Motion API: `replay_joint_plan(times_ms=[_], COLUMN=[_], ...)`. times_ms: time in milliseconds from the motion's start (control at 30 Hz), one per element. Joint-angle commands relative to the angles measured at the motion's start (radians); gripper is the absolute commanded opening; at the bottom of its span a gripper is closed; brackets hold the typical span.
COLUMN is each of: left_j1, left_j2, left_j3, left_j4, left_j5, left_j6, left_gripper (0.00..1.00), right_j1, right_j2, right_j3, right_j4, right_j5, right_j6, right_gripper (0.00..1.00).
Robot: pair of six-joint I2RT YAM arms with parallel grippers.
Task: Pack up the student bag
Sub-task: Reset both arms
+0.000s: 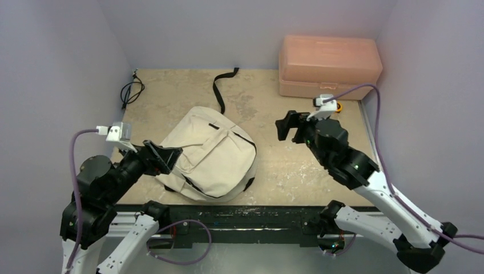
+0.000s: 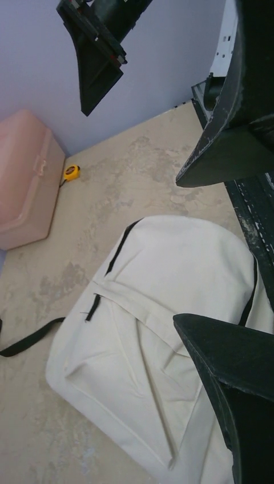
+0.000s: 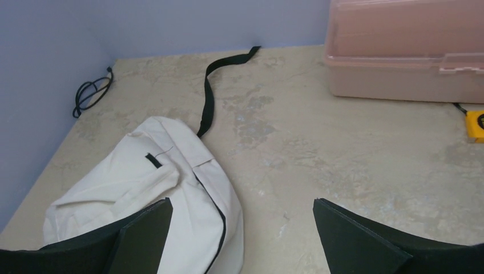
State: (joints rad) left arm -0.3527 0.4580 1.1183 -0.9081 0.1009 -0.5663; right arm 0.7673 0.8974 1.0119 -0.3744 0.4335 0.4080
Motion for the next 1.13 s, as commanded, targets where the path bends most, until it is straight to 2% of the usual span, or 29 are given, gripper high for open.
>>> replay_joint_plan(times_ms=[0, 400, 700, 867, 1033, 1100], left_j1=[0.008, 0.008, 0.008, 0.008, 0.008, 0.008], left_j2=[-0.02, -0.048, -0.086, -0.084, -0.078, -0.083], left_j3=[0.08, 0.144, 0.126, 0.102, 0.101, 0.102], left_j4=[0.039, 0.16, 0.166, 0.173, 0.17, 0.172], left_j5=[-0.015, -0.086, -0.132, -0.141, -0.133, -0.132], left_j6=[0.082, 0.122, 0.128, 0.121, 0.123, 0.122], left_gripper=[0.81, 0.82, 0.83, 0.83, 0.83, 0.83], right_j1=[0.003, 0.002, 0.002, 0.002, 0.002, 0.003], right_j2=[-0.127, -0.405, -0.451, -0.452, -0.523, -0.527], right_j3=[0.043, 0.052, 0.055, 0.064, -0.03, -0.002], right_j4=[-0.168, -0.197, -0.174, -0.204, -0.102, -0.142], right_j5=[0.145, 0.219, 0.223, 0.297, 0.271, 0.28], right_j6=[0.035, -0.003, 0.0, 0.04, -0.036, -0.031], right_gripper=[0.99, 0.99, 0.99, 0.99, 0.99, 0.99])
